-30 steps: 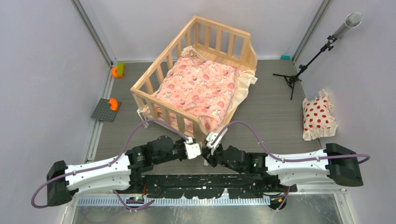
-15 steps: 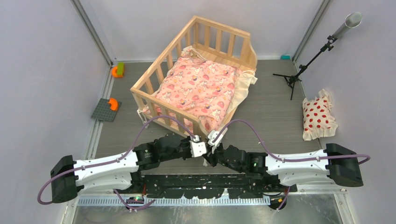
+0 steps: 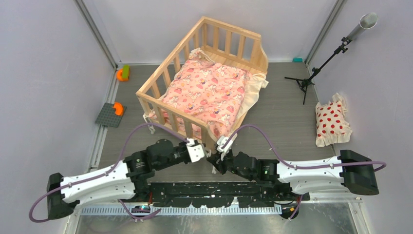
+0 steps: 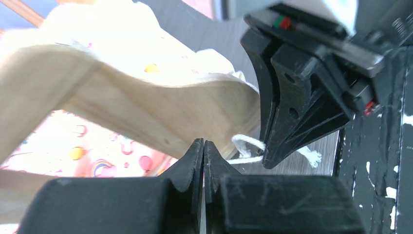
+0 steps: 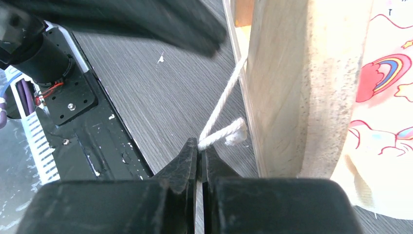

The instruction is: Set up the pet bed

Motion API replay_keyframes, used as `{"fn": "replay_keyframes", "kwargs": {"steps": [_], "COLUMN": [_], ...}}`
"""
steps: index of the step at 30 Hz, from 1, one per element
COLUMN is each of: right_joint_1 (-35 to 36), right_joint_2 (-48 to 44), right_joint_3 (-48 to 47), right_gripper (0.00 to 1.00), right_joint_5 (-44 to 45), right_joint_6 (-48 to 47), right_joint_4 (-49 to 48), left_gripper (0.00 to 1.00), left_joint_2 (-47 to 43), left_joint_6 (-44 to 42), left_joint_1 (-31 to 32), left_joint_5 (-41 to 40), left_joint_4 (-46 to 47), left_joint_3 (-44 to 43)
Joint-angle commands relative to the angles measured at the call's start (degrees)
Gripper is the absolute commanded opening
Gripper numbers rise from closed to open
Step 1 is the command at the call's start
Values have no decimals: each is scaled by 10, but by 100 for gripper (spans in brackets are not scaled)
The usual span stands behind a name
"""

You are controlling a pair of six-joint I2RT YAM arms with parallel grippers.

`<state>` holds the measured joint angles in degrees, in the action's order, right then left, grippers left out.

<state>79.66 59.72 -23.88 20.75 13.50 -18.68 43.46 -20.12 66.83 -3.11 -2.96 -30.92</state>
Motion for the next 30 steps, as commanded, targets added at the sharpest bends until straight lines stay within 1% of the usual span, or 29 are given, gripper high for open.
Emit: {"fn": "replay_keyframes", "kwargs": {"steps": [1,3,4,7,9,11,16,19,22,24,27,30], "right_joint_1": [17,17,17,16,16,14,4,-1,-5,-7,-11,-11], "right_joint_2": [-9,-12,-13,-19,-24,-27,-22,-24,-28,-31,-35,-34], "right_joint_3": [-1,-1,-2,-7,-12,-15,-28,-35,-37,-38,-38,-38], "right_gripper": [1,1,1,1,1,1,1,1,1,1,1,1], "right_joint_5": [-27,-16,-10,9,21,27,25,23,24,23,18,13], "right_joint_6": [32,41,47,65,86,106,163,190,209,218,223,223], "right_joint_4": [8,8,8,14,18,10,2,-4,-12,-17,-22,-25], "left_gripper": [3,5,8,14,20,24,26,29,35,39,45,47], "left_joint_2": [-69,-103,-121,-185,-229,-267,-312,-308,-285,-261,-212,-151], "left_joint_6": [6,23,36,70,100,124,158,154,142,132,128,121], "left_joint_1": [-2,-2,-2,-2,-2,-2,-2,-3,-2,-1,-2,-2], "left_joint_5": [-14,-35,-50,-89,-114,-120,-105,-84,-65,-53,-55,-58], "left_joint_4": [22,41,55,79,86,91,103,147,200,229,284,363], "left_joint_3": [13,40,58,109,145,173,225,253,278,287,292,294]}}
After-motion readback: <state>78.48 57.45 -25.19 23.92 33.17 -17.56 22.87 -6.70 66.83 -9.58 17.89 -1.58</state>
